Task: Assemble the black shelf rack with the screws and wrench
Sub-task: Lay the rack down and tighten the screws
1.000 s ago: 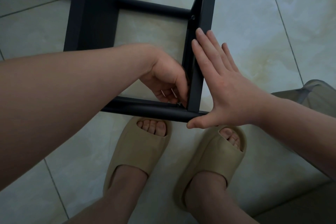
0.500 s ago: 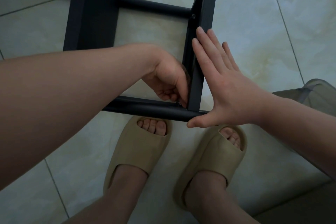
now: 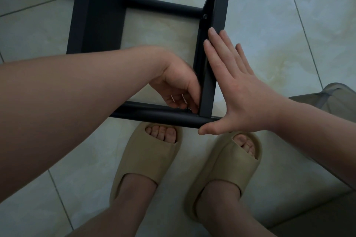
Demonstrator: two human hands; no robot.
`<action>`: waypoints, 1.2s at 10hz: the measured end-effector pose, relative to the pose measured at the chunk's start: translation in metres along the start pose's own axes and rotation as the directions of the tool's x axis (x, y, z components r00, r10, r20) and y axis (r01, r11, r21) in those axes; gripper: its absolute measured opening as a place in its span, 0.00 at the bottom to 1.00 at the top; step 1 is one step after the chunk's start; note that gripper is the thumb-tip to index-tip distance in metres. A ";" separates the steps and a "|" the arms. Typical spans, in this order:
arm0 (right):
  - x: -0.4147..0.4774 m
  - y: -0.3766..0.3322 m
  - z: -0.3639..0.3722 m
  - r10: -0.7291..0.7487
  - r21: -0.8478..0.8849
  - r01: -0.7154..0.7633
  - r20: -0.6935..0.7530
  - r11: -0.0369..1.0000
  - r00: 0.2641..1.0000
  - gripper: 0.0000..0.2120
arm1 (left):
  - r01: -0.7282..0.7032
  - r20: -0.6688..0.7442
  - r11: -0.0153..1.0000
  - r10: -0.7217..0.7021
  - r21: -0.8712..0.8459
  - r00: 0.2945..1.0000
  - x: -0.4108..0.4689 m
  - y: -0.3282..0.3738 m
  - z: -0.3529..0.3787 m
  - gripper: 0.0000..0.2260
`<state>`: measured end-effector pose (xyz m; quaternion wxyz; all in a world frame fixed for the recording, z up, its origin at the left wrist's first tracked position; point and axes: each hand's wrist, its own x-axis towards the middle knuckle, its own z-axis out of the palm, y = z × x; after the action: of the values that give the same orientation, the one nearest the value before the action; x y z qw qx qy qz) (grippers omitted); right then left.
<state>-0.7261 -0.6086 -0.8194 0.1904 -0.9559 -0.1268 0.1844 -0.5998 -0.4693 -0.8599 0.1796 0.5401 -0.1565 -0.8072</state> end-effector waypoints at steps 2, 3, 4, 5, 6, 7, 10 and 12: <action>0.000 -0.001 -0.002 0.003 0.003 -0.003 0.012 1.000 1.000 0.68 | -0.040 -0.015 0.999 0.040 -0.014 0.999 0.005 -0.001 -0.001 0.13; 0.000 -0.001 -0.002 0.005 -0.001 -0.005 0.015 1.000 1.000 0.68 | -0.052 -0.021 0.999 0.052 -0.015 0.998 0.003 0.000 0.001 0.10; -0.001 -0.001 -0.002 0.005 -0.001 -0.005 0.018 1.000 1.000 0.68 | -0.061 -0.019 0.998 0.060 -0.031 0.998 0.003 -0.001 0.001 0.09; 0.000 0.000 -0.002 0.005 0.001 -0.005 0.018 1.000 1.000 0.68 | -0.068 -0.013 0.997 0.067 -0.041 0.998 0.003 -0.002 0.001 0.08; 0.000 0.000 -0.002 0.003 -0.003 -0.003 0.017 1.000 1.000 0.68 | -0.069 -0.016 0.996 0.069 -0.048 0.998 0.002 -0.002 0.001 0.09; 0.000 -0.001 -0.002 0.003 -0.004 -0.003 0.015 1.000 1.000 0.68 | -0.051 -0.021 0.997 0.050 -0.052 0.999 0.000 -0.004 -0.001 0.07; 0.000 0.000 -0.002 0.003 -0.006 -0.003 0.016 1.000 1.000 0.68 | -0.002 0.023 1.000 0.002 -0.013 1.000 0.003 0.000 0.002 0.04; 0.000 0.000 -0.002 0.005 0.000 -0.005 0.016 1.000 1.000 0.68 | -0.045 0.000 0.998 0.045 -0.039 0.999 0.005 -0.001 0.000 0.10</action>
<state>-0.7258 -0.6088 -0.8178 0.1886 -0.9547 -0.1259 0.1928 -0.6020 -0.4705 -0.8640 0.2082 0.5326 -0.1531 -0.8059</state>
